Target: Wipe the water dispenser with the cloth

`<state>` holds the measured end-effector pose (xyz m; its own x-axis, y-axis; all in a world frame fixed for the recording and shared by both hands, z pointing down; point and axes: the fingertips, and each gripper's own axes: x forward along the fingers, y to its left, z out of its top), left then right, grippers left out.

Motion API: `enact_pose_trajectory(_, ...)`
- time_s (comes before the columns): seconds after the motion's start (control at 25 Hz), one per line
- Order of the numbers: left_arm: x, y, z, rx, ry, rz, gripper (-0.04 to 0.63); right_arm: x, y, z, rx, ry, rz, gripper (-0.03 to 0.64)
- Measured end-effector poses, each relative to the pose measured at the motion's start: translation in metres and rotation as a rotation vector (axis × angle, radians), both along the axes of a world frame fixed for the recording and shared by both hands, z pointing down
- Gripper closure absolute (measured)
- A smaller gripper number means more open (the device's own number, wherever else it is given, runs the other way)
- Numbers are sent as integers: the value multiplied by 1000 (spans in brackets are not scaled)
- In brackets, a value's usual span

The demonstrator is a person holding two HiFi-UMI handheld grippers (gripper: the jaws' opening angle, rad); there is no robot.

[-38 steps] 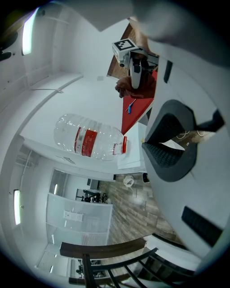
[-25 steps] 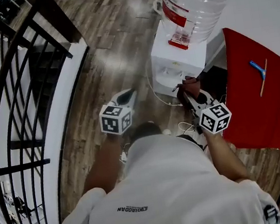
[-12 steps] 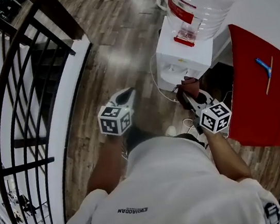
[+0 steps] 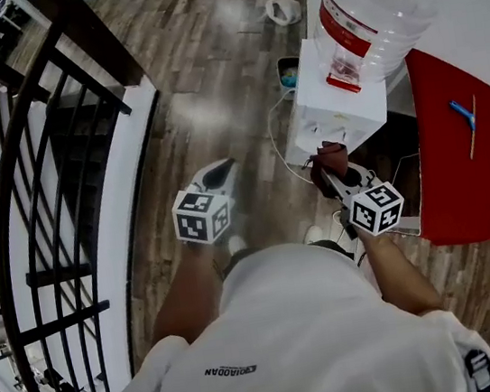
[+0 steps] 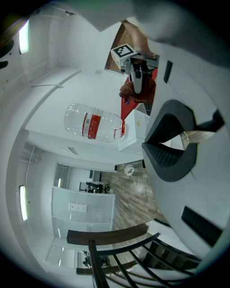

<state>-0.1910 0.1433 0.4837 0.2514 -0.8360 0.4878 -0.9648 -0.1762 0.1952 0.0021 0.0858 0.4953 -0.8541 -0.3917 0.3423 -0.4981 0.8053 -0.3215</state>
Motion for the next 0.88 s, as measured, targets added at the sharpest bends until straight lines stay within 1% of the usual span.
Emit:
enact_pose_trajectory(0.12,-33,0,-4,7,-18,65,606,-30,6,-5,7,-9,63,560)
enact_pose_trajectory(0.2,-54,0,-6,8,-17,103,606,-47,7,-7,-2,-20,119,560)
enact_pose_trajectory(0.32,-81,4,-8,10,-35,170,606,-71,12,-8,-17,-34,198,560)
enact_pose_trajectory(0.4,-100,6,-9,12,-45,196,606,-87,16,-10,-12,-40,231,561)
enact_pose_trajectory(0.48,-119,9,-8,9,-41,197,606,-105,21,-8,-13,-36,238,561)
enact_pose_trajectory(0.64,-148,18,-6,-3,-16,195,606,-139,28,0,-29,-4,217,560)
enact_pose_trajectory(0.88,-192,13,10,-32,-17,182,606,-188,5,7,-33,-2,198,560)
